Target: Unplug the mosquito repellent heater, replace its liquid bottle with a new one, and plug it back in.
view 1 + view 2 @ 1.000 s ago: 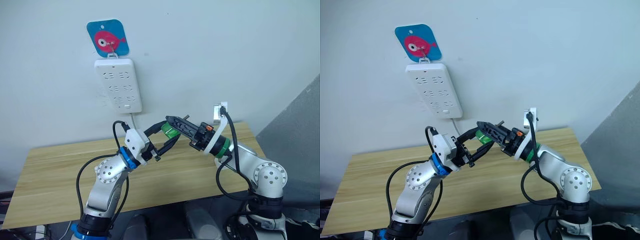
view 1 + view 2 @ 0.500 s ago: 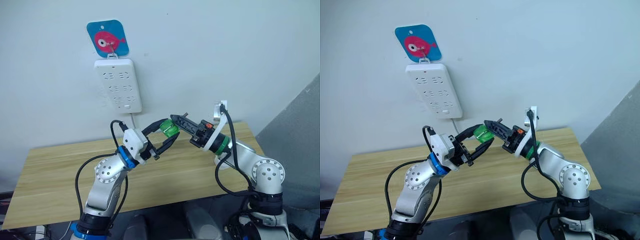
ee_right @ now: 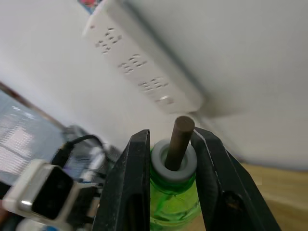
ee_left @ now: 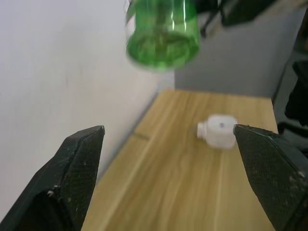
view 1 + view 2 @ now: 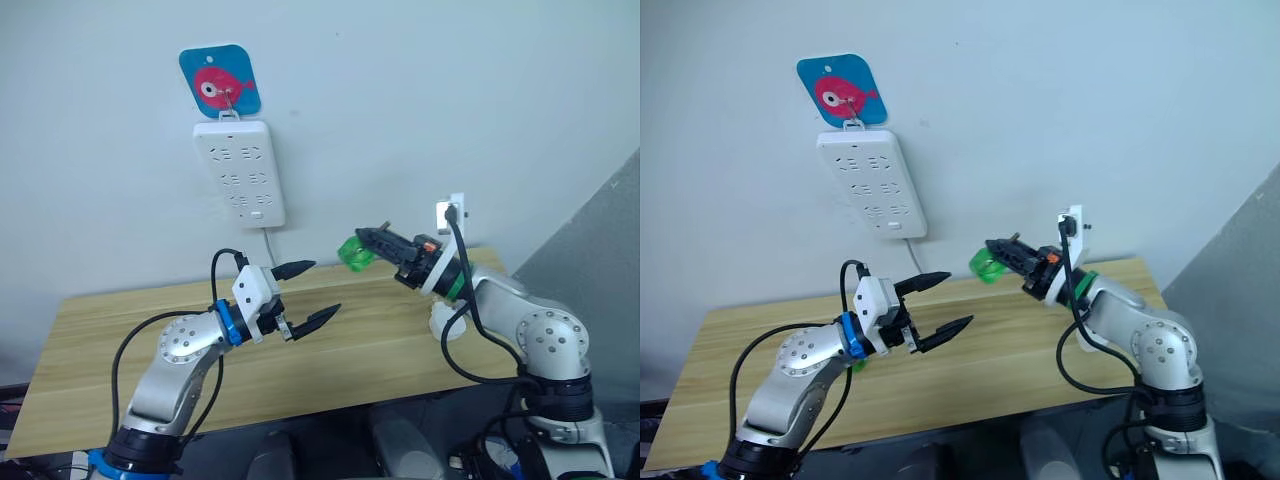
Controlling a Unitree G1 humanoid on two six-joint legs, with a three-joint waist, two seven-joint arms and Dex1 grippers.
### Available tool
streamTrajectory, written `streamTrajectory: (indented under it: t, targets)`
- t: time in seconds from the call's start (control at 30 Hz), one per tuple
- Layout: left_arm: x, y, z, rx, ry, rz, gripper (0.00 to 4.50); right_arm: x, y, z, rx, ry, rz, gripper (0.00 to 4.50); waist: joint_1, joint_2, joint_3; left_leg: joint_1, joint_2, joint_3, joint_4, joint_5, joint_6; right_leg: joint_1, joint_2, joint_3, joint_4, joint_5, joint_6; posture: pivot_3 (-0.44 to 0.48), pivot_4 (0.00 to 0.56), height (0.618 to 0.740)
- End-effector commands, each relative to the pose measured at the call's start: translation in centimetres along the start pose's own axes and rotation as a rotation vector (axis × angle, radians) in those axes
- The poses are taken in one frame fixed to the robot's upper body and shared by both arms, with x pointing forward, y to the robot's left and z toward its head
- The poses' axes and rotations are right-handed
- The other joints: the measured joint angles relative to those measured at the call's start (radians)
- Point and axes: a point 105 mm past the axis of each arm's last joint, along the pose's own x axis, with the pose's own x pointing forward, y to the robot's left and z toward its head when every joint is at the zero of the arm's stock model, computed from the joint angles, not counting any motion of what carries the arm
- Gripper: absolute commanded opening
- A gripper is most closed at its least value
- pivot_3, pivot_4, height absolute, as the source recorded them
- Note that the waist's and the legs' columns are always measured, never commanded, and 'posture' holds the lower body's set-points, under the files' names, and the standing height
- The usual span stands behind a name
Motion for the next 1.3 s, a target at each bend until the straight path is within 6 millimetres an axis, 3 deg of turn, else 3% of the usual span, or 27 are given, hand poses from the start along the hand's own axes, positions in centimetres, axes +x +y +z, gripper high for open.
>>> streamTrajectory:
  t: [0.03,0.17,0.23,0.4,0.57,0.73,1.07,1.3]
  targets:
    - [0.1,-0.1,-0.6,-0.023,0.042,0.046,4.50,0.3,-2.3,-2.1,-0.243,0.012,-0.109,0.85,0.001,-0.002,-0.006,0.000,0.000,0.000,0.000,0.000,0.000,0.000,0.000,0.000,0.000,0.000,0.000,-0.145,0.104,0.740]
    - [0.2,-1.9,-1.6,-0.089,0.134,-0.006,4.50,0.0,-5.7,-5.1,-0.430,0.039,-0.242,0.85,0.004,-0.003,-0.008,0.000,0.000,0.001,0.000,0.000,0.000,0.000,0.000,0.001,0.000,0.000,0.000,-0.132,0.111,0.740]
    - [0.0,-2.6,-1.8,-0.114,0.161,-0.042,4.50,0.0,-6.5,-6.1,-0.477,0.044,-0.267,0.85,0.004,-0.003,-0.007,0.000,0.000,0.002,0.000,0.000,0.000,0.000,-0.001,0.002,0.000,0.000,0.000,-0.120,0.121,0.740]
    - [0.6,-3.7,-0.6,-0.074,0.117,-0.159,4.50,0.4,-9.3,-9.3,-0.520,0.080,-0.350,0.85,0.009,-0.005,-0.006,0.004,0.000,0.004,0.000,0.000,0.000,0.001,0.000,0.003,0.002,0.000,0.000,-0.106,0.151,0.740]
    - [1.1,-3.6,-0.1,-0.034,0.088,-0.159,4.50,1.3,-11.3,-10.7,-0.518,0.096,-0.403,0.85,0.016,-0.005,-0.004,0.006,0.000,0.006,0.000,0.000,0.000,0.002,0.000,0.005,0.003,0.000,0.000,-0.079,0.174,0.740]
    - [0.6,-3.6,0.5,-0.108,0.099,-0.141,4.50,1.9,-13.5,-11.3,-0.493,0.118,-0.481,0.85,0.036,-0.004,0.002,0.006,0.000,0.006,0.000,0.000,0.000,0.002,0.000,0.005,0.003,0.001,0.000,-0.061,0.192,0.740]
    - [0.3,-3.1,0.9,-0.094,0.114,-0.100,4.50,2.2,-14.7,-12.7,-0.424,0.155,-0.521,0.85,0.058,-0.004,0.004,0.007,0.000,0.005,0.000,0.000,0.000,0.002,0.000,0.005,0.003,0.003,-0.005,-0.043,0.193,0.740]
    - [0.2,-2.2,1.0,-0.055,0.092,-0.057,4.50,2.1,-14.3,-12.1,-0.383,0.086,-0.527,3.29,0.056,-0.004,0.004,0.007,0.000,0.005,-0.001,0.000,0.000,0.002,0.000,0.005,0.003,0.003,-0.005,-0.068,0.188,0.740]
